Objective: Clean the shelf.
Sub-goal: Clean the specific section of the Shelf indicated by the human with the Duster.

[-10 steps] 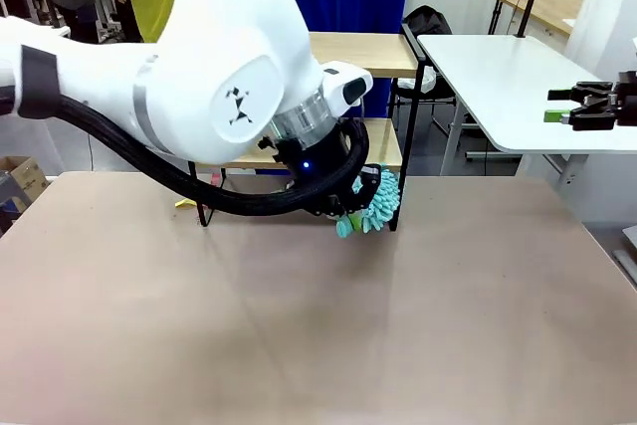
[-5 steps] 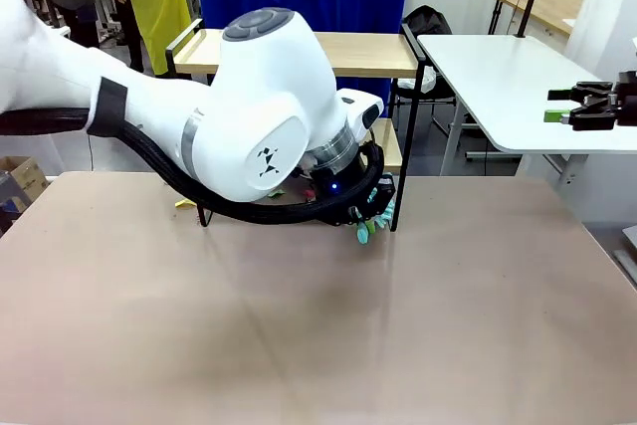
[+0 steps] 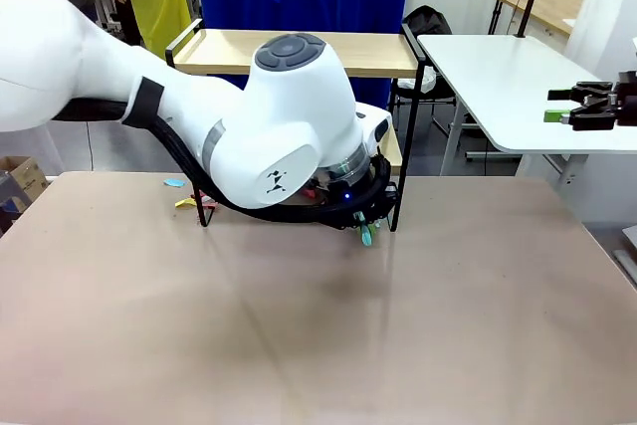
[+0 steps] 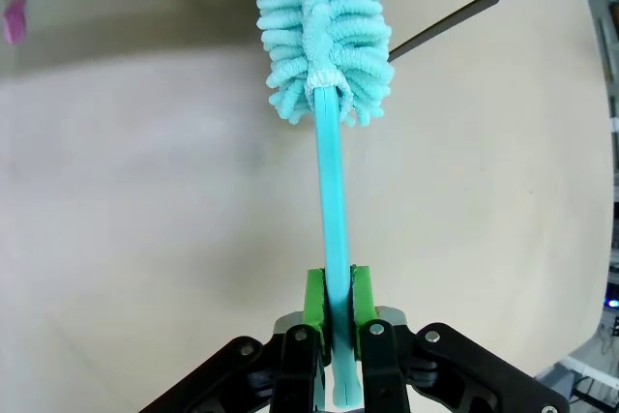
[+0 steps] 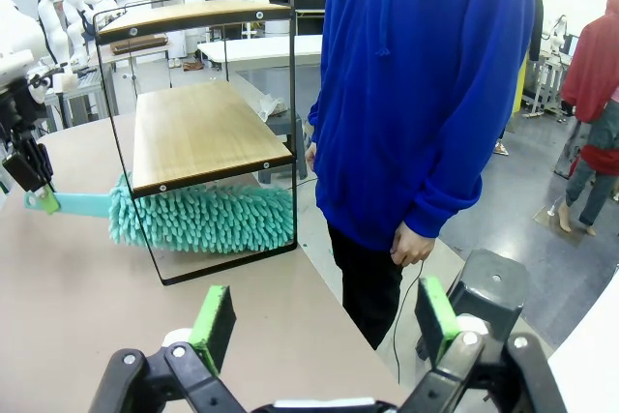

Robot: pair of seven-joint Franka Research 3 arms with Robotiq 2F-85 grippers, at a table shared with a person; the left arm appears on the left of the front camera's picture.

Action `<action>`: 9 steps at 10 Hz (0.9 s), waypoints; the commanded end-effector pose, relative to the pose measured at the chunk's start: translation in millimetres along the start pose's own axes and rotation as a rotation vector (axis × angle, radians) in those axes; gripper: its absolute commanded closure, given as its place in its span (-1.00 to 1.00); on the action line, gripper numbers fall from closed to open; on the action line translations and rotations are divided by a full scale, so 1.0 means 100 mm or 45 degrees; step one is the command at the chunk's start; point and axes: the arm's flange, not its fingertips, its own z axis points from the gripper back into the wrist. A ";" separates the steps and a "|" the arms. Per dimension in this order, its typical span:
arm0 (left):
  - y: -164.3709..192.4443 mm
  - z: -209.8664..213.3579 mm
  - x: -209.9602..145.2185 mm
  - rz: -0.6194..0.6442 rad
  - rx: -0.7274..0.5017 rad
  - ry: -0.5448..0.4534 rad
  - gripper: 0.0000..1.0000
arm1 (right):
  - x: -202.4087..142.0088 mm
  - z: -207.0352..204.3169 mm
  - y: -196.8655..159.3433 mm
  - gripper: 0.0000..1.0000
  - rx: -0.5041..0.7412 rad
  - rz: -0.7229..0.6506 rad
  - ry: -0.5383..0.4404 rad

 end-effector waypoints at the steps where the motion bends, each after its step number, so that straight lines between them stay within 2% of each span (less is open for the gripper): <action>1: -0.17 -0.19 0.03 0.022 0.033 0.025 0.74 | 0.03 -0.01 0.01 -1.00 -0.001 0.005 -0.005; 4: -0.12 -0.19 0.06 0.015 0.091 0.210 0.74 | 0.03 -0.01 0.01 -1.00 -0.001 0.005 -0.005; 5: -0.08 -0.26 -0.04 0.007 0.030 0.083 0.74 | 0.03 -0.01 0.01 -1.00 -0.001 0.005 -0.005; 6: -0.08 -0.26 -0.04 0.007 0.030 0.083 0.74 | 0.03 -0.01 0.01 -1.00 -0.001 0.005 -0.005; 7: -0.09 -0.28 -0.03 0.015 0.057 0.138 0.74 | 0.03 -0.01 0.01 -1.00 -0.001 0.005 -0.005; 9: 0.27 -0.20 0.08 0.110 0.139 0.097 0.74 | 0.03 -0.01 0.01 -1.00 -0.001 0.005 -0.005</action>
